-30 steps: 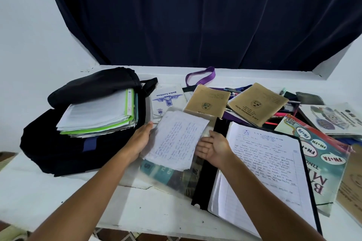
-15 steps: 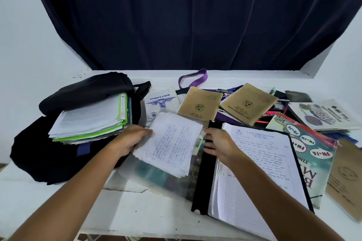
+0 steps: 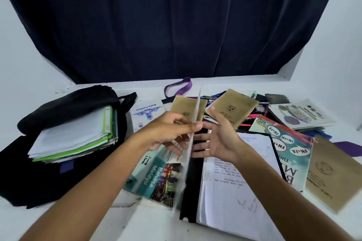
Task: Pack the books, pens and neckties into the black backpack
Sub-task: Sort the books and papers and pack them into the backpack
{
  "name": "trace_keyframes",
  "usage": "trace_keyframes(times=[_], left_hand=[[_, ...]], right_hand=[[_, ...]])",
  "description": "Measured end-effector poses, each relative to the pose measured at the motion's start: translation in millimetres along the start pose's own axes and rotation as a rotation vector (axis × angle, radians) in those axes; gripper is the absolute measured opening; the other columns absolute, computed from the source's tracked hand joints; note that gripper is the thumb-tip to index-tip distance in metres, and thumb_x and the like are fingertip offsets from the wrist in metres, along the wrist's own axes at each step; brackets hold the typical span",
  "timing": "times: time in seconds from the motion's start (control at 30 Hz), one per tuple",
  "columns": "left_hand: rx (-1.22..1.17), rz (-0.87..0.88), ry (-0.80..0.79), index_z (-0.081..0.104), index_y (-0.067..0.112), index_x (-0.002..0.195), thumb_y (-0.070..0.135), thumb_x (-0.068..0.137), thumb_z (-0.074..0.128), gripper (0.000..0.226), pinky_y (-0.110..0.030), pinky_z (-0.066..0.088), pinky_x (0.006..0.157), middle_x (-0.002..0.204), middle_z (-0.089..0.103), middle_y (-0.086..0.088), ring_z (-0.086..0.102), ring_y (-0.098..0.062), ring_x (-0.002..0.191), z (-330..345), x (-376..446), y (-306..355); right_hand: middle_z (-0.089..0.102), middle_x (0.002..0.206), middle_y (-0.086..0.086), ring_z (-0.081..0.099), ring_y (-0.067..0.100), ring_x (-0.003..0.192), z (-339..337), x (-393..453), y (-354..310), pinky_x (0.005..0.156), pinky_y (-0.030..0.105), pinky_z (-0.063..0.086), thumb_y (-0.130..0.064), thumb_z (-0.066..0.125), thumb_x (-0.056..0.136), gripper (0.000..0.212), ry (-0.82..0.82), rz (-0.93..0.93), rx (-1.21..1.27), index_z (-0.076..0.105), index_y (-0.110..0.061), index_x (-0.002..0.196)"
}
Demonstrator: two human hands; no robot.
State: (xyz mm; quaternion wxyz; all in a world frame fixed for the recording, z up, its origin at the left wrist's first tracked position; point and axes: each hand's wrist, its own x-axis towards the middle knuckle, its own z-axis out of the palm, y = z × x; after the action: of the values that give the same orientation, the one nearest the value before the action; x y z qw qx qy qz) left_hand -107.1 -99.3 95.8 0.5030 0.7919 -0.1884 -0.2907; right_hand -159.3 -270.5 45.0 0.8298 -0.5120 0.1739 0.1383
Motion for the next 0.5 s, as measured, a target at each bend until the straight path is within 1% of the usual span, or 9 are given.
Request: trace_keyframes(times=[0.03, 0.07, 0.13, 0.23, 0.27, 0.33, 0.4, 0.43, 0.5], left_hand=[[-0.01, -0.005, -0.065, 0.062, 0.01, 0.113, 0.055, 0.074, 0.069, 0.061, -0.03, 0.057, 0.051, 0.076, 0.067, -0.007, 0.067, -0.018, 0.062, 10, 1, 6], [-0.012, -0.01, -0.093, 0.062, 0.01, 0.114, 0.061, 0.078, 0.06, 0.062, -0.036, 0.059, 0.055, 0.077, 0.067, -0.01, 0.069, -0.022, 0.066, 18, 4, 8], [-0.041, -0.02, -0.061, 0.063, 0.01, 0.112, 0.065, 0.089, 0.044, 0.063, -0.04, 0.06, 0.06, 0.074, 0.068, -0.011, 0.068, -0.024, 0.067, 25, 11, 6], [-0.086, -0.028, 0.034, 0.067, 0.011, 0.108, 0.064, 0.095, 0.029, 0.067, -0.035, 0.058, 0.06, 0.078, 0.071, -0.012, 0.065, -0.021, 0.065, 28, 26, -7], [-0.078, -0.029, 0.06, 0.068, 0.012, 0.106, 0.063, 0.096, 0.025, 0.068, -0.032, 0.057, 0.059, 0.08, 0.072, -0.011, 0.065, -0.019, 0.065, 29, 30, -14], [-0.033, -0.025, 0.124, 0.068, 0.014, 0.103, 0.062, 0.098, 0.019, 0.069, -0.029, 0.051, 0.06, 0.083, 0.072, -0.009, 0.064, -0.016, 0.068, 33, 39, -27], [0.034, -0.001, 0.205, 0.067, 0.012, 0.105, 0.058, 0.099, 0.016, 0.068, -0.029, 0.046, 0.068, 0.092, 0.07, -0.006, 0.062, -0.017, 0.08, 39, 47, -38], [0.072, 0.007, 0.253, 0.066, 0.012, 0.11, 0.055, 0.101, 0.017, 0.065, -0.03, 0.045, 0.075, 0.101, 0.068, -0.006, 0.061, -0.018, 0.089, 42, 52, -44], [0.148, -0.013, 0.307, 0.057, 0.015, 0.132, 0.052, 0.103, 0.021, 0.06, -0.035, 0.04, 0.095, 0.129, 0.06, -0.01, 0.055, -0.025, 0.118, 47, 59, -57]], right_hand=[[0.064, 0.116, 0.029, 0.067, 0.046, 0.095, -8, -5, -2, 0.079, 0.053, 0.055, -0.078, 0.04, 0.083, 0.083, 0.002, -0.008, 0.03, 0.059, -0.01, 0.127], [0.067, 0.112, 0.028, 0.068, 0.045, 0.093, -16, -8, -3, 0.078, 0.051, 0.055, -0.081, 0.037, 0.081, 0.088, 0.008, -0.015, 0.054, 0.061, -0.008, 0.125], [0.069, 0.109, 0.027, 0.07, 0.042, 0.091, -33, -16, -3, 0.078, 0.049, 0.053, -0.085, 0.037, 0.076, 0.094, 0.025, -0.022, 0.089, 0.062, -0.007, 0.122], [0.071, 0.101, 0.02, 0.071, 0.036, 0.084, -47, -21, -2, 0.076, 0.045, 0.054, -0.081, 0.047, 0.073, 0.086, 0.065, -0.028, 0.087, 0.064, -0.009, 0.117], [0.071, 0.1, 0.018, 0.07, 0.034, 0.085, -51, -21, -1, 0.079, 0.045, 0.055, -0.077, 0.053, 0.072, 0.083, 0.093, -0.031, 0.067, 0.064, -0.01, 0.119], [0.071, 0.107, 0.015, 0.069, 0.033, 0.096, -58, -19, 3, 0.09, 0.05, 0.053, -0.067, 0.064, 0.072, 0.078, 0.141, -0.037, 0.053, 0.062, -0.011, 0.126], [0.069, 0.119, 0.015, 0.066, 0.033, 0.108, -66, -20, 8, 0.096, 0.054, 0.05, -0.056, 0.07, 0.077, 0.069, 0.164, -0.042, 0.091, 0.059, -0.012, 0.13], [0.068, 0.121, 0.016, 0.066, 0.033, 0.109, -70, -22, 9, 0.096, 0.052, 0.051, -0.051, 0.07, 0.081, 0.063, 0.161, -0.041, 0.117, 0.06, -0.011, 0.129], [0.07, 0.115, 0.017, 0.07, 0.031, 0.098, -80, -28, 12, 0.089, 0.046, 0.055, -0.039, 0.064, 0.09, 0.042, 0.174, -0.037, 0.158, 0.064, -0.007, 0.118]])
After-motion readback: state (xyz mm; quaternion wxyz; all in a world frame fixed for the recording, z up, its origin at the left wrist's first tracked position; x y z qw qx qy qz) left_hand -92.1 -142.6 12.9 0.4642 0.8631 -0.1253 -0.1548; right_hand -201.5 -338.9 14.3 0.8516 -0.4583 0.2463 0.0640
